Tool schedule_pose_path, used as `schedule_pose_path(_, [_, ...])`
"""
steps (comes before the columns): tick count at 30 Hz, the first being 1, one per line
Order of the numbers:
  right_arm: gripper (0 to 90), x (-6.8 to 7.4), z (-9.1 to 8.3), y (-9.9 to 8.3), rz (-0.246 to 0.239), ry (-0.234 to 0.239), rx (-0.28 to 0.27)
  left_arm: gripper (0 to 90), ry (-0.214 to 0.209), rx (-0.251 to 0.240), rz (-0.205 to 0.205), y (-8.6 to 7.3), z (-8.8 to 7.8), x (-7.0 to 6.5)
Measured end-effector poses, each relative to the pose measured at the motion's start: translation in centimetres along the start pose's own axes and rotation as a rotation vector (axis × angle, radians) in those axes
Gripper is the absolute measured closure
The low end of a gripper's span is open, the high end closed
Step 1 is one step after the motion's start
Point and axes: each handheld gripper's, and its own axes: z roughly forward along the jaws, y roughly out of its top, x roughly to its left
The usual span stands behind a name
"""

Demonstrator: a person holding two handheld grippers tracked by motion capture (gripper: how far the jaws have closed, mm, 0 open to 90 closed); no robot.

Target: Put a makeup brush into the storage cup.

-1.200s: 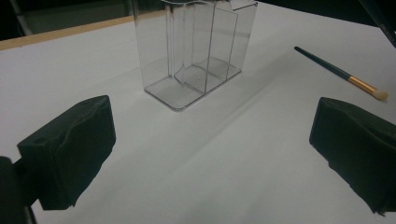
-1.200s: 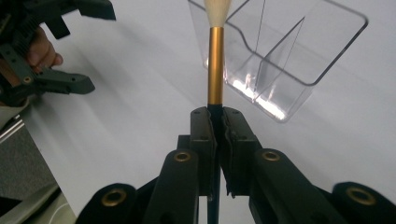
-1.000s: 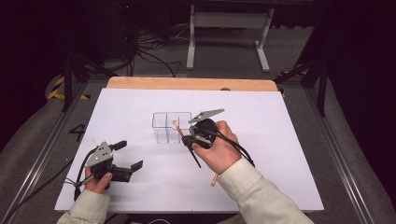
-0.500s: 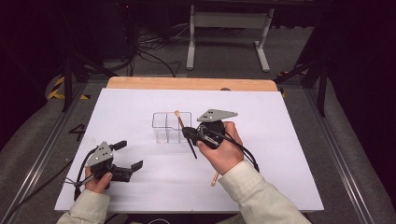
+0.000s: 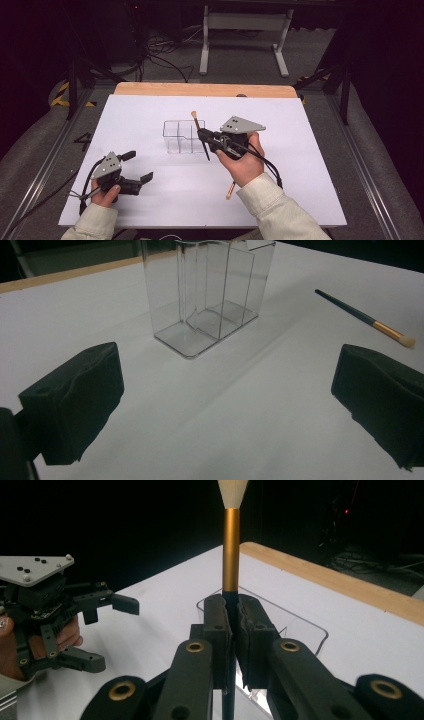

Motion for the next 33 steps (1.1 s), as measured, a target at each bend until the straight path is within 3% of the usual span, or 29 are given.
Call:
schedule_pose_path(6, [83.9,-0.4,-0.5,0.2,-0.033,-0.002,-0.067,1.0,-0.001,-0.001,0.000,0.0,0.0,0.0])
schedule_pose_path(15, [83.9,-1.1,-0.6,0.0,-0.036,0.010,-0.154,1.0,-0.002,0.001,0.003,0.0,0.0,0.0])
schedule_pose_path(33, [83.9,-2.0,2.0,0.2,-0.045,0.004,-0.189,1.0,-0.003,0.004,0.003,0.0,0.0,0.0])
